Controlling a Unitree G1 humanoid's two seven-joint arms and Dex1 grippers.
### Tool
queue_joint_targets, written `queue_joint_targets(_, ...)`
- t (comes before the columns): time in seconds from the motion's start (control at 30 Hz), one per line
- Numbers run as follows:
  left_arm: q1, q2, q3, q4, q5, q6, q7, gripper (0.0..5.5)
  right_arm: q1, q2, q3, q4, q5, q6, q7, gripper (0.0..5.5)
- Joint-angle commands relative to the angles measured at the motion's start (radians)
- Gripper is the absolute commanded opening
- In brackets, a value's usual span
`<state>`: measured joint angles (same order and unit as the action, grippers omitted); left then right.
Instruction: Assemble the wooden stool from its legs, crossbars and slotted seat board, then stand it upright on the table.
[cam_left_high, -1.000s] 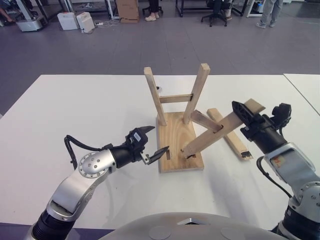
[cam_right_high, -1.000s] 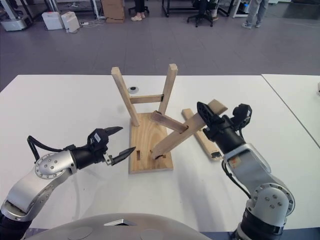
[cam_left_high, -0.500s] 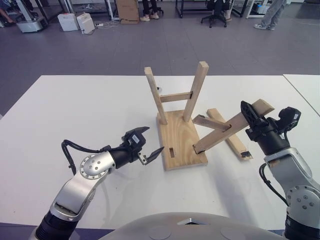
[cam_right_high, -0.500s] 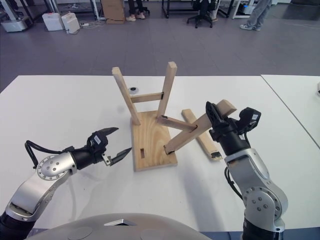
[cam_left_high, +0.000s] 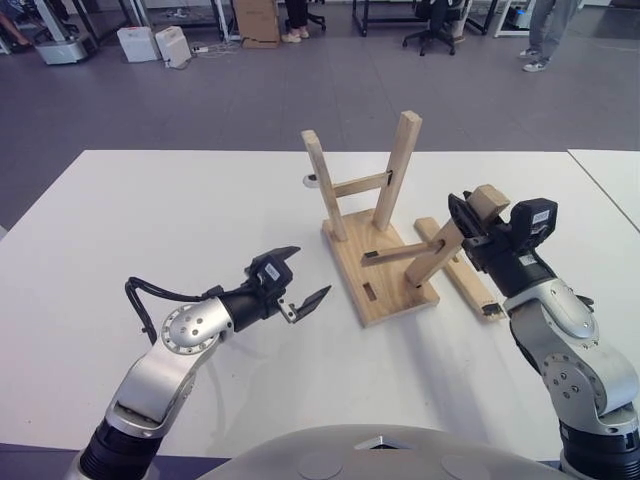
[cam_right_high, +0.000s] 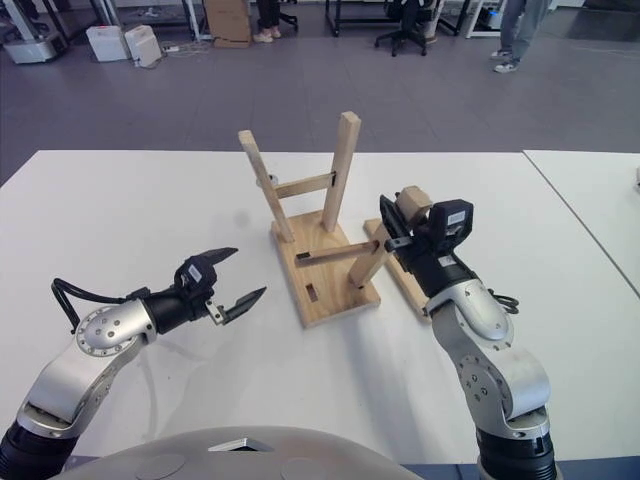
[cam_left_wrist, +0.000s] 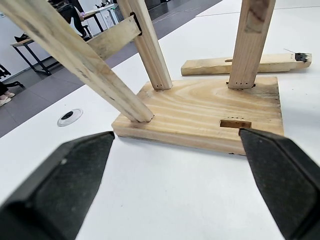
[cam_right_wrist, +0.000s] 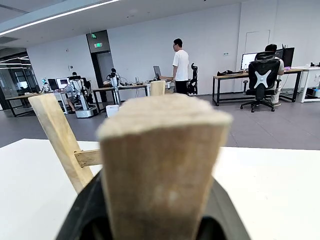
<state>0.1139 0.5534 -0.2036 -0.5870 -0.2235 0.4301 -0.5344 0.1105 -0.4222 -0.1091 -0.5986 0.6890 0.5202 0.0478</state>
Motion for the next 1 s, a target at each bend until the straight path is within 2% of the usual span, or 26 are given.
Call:
queue_joint_targets(0.03,-0.011,0.001,-0.001,0.018,0.019,0.005,-0.004,4.57,-0.066,0.006,-0.078,-0.029,0.084,0.030,0.009,1.99)
queue_joint_targets(0.17,-0.015,0.000,-0.001,0.028,0.021,-0.001,-0.007,4.57,-0.179,-0.084,-0.214,-0.120,0.235,0.065,0.014,2.75)
queue_joint_targets(0.3,-0.021,-0.003,0.000,0.041,0.023,-0.007,-0.007,4.57,-0.329,-0.224,-0.347,-0.017,0.334,0.110,0.021,3.66)
queue_joint_targets(0.37,-0.028,-0.005,-0.003,0.051,0.027,-0.013,-0.010,4.57,-0.269,-0.279,-0.350,0.117,0.254,0.154,0.045,3.95)
queue_joint_targets(0.43,-0.036,-0.007,-0.002,0.061,0.030,-0.019,-0.012,4.57,-0.145,-0.292,-0.291,0.186,0.179,0.184,0.105,4.38)
queue_joint_targets(0.53,-0.050,-0.011,-0.001,0.076,0.035,-0.027,-0.018,4.57,0.020,-0.294,-0.163,0.219,0.080,0.205,0.203,4.38)
queue_joint_targets(0.63,-0.057,-0.016,-0.002,0.085,0.043,-0.032,-0.019,4.57,0.083,-0.285,-0.074,0.280,-0.021,0.194,0.252,4.38)
queue_joint_targets(0.77,-0.072,-0.021,-0.003,0.093,0.050,-0.031,-0.020,4.57,0.077,-0.272,0.021,0.358,-0.152,0.197,0.261,3.57)
queue_joint_targets(0.93,-0.098,-0.039,0.013,0.091,0.032,-0.021,-0.015,4.57,0.028,-0.249,0.068,0.408,-0.229,0.189,0.296,2.58)
queue_joint_targets(1.0,-0.136,-0.076,0.055,0.074,-0.022,0.006,0.001,4.57,0.001,-0.232,0.072,0.432,-0.260,0.178,0.290,2.06)
